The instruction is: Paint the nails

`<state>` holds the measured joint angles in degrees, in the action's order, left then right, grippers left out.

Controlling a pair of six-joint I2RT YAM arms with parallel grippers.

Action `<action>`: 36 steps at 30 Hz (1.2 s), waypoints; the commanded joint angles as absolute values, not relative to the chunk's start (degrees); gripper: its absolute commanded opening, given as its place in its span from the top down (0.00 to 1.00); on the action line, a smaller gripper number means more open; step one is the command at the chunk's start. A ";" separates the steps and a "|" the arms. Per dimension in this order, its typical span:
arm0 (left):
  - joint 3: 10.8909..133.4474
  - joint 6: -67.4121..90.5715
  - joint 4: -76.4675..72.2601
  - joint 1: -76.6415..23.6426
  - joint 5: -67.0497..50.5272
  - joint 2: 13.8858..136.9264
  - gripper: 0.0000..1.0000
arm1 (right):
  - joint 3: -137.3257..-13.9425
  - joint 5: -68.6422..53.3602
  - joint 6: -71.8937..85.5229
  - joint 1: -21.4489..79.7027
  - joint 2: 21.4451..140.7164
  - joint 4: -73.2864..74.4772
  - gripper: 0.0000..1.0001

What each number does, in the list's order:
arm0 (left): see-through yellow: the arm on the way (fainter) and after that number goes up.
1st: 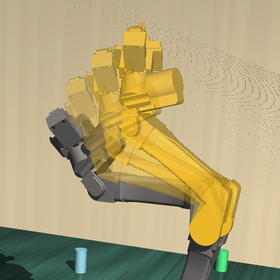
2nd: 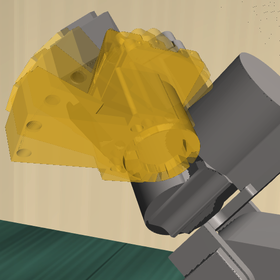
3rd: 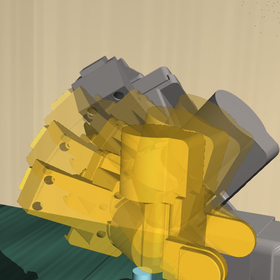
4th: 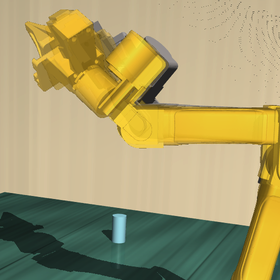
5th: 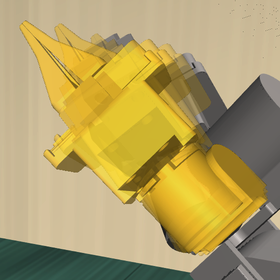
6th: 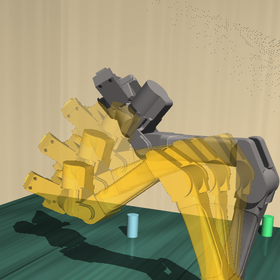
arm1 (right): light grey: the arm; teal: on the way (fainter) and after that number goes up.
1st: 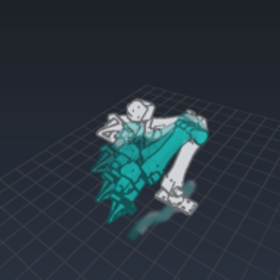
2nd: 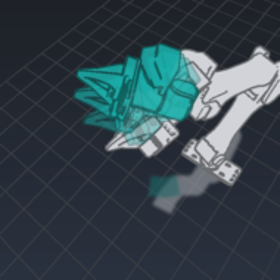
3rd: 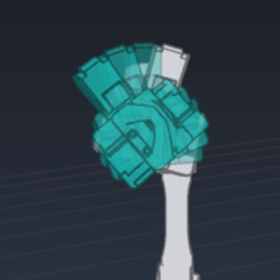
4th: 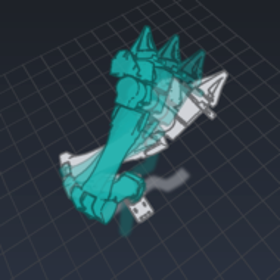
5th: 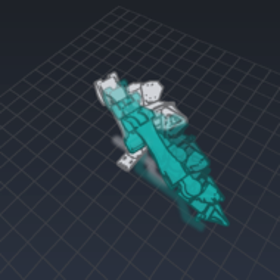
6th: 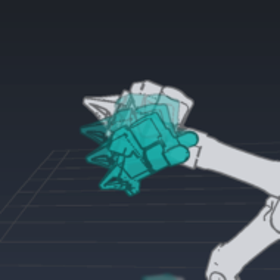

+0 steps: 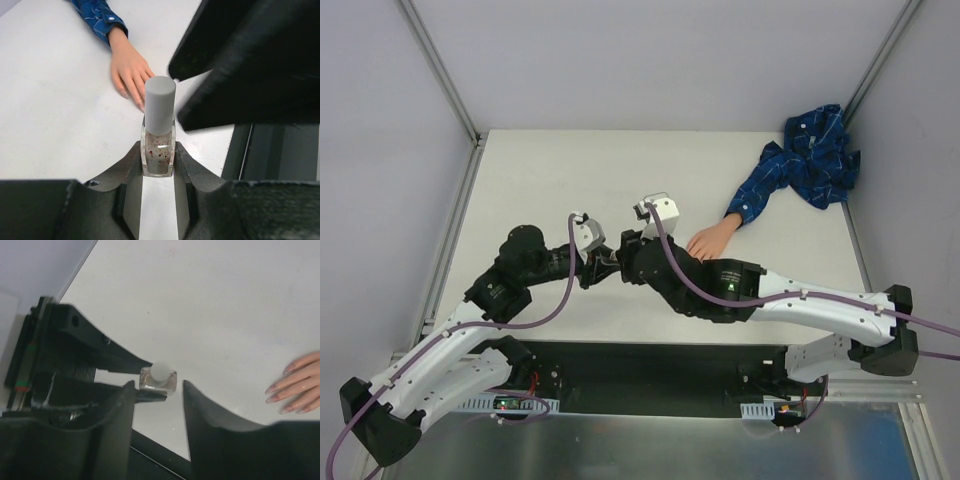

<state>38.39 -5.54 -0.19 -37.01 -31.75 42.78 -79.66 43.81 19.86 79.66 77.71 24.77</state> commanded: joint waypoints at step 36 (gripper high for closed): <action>39.55 -4.13 -5.10 -36.39 -24.13 42.37 1.00 | -74.34 15.83 2.52 71.16 74.25 20.81 1.00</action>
